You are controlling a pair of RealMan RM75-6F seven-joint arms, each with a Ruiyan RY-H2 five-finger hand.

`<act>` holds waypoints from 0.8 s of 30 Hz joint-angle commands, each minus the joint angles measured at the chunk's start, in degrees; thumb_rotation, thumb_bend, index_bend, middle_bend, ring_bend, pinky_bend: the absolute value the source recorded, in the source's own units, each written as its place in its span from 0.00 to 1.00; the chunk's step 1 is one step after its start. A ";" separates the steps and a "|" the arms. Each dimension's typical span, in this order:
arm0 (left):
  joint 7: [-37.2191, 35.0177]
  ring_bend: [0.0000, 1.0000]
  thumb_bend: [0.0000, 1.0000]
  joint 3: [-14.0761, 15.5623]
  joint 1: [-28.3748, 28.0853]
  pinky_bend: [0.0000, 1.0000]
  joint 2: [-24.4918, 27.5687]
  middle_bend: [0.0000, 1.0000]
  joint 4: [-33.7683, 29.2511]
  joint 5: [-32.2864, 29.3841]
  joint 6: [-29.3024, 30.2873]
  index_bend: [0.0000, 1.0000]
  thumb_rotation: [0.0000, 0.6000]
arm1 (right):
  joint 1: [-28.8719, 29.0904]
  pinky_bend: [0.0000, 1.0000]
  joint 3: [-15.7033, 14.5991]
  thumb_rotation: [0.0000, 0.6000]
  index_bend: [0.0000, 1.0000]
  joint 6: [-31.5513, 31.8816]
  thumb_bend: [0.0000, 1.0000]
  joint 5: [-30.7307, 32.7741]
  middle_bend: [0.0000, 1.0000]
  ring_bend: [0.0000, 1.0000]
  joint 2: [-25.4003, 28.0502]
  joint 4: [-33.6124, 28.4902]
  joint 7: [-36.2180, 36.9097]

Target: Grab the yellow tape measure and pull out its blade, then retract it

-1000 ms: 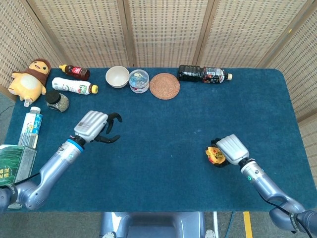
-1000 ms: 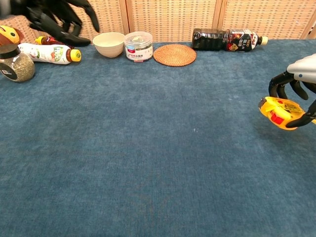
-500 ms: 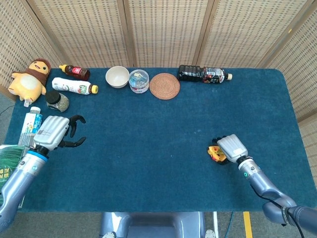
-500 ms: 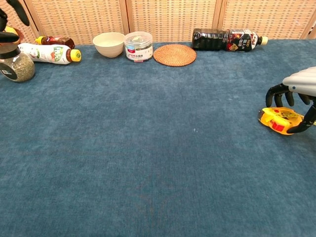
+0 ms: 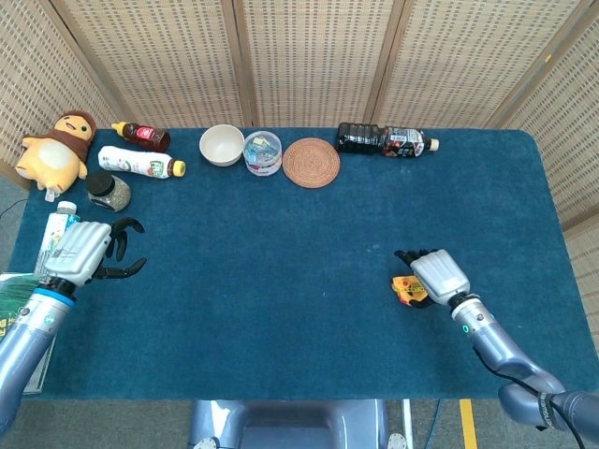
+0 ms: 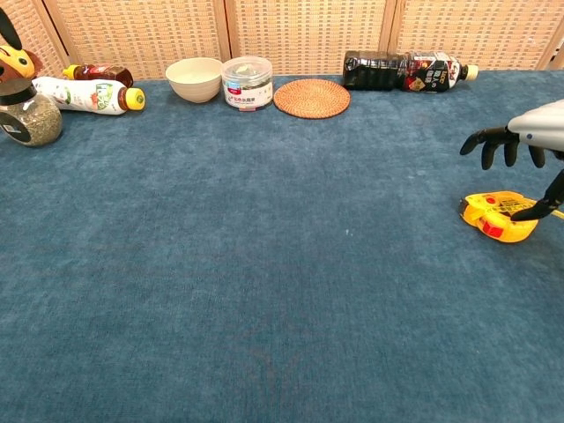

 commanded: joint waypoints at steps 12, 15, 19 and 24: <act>9.60 0.60 0.27 2.09 8.54 0.73 -3.94 0.70 0.59 -2.02 13.08 0.57 1.00 | -7.81 0.54 2.73 0.82 0.51 15.46 0.23 0.08 0.56 0.57 4.60 -4.22 5.12; 11.99 0.60 0.27 3.57 11.51 0.71 -4.07 0.70 1.16 -2.42 16.29 0.59 1.00 | -10.91 0.54 2.38 0.83 0.54 18.64 0.23 1.46 0.58 0.59 5.51 -3.87 6.04; 12.87 0.60 0.27 4.83 15.68 0.70 -5.57 0.70 1.49 -0.41 21.91 0.61 1.00 | -14.55 0.56 1.62 0.84 0.58 23.16 0.25 1.35 0.61 0.62 5.93 -4.75 6.33; 13.10 0.60 0.27 6.16 19.21 0.69 -6.65 0.69 1.95 1.71 25.12 0.63 1.00 | -17.83 0.56 0.87 0.84 0.58 26.38 0.25 2.08 0.62 0.63 6.26 -5.31 5.20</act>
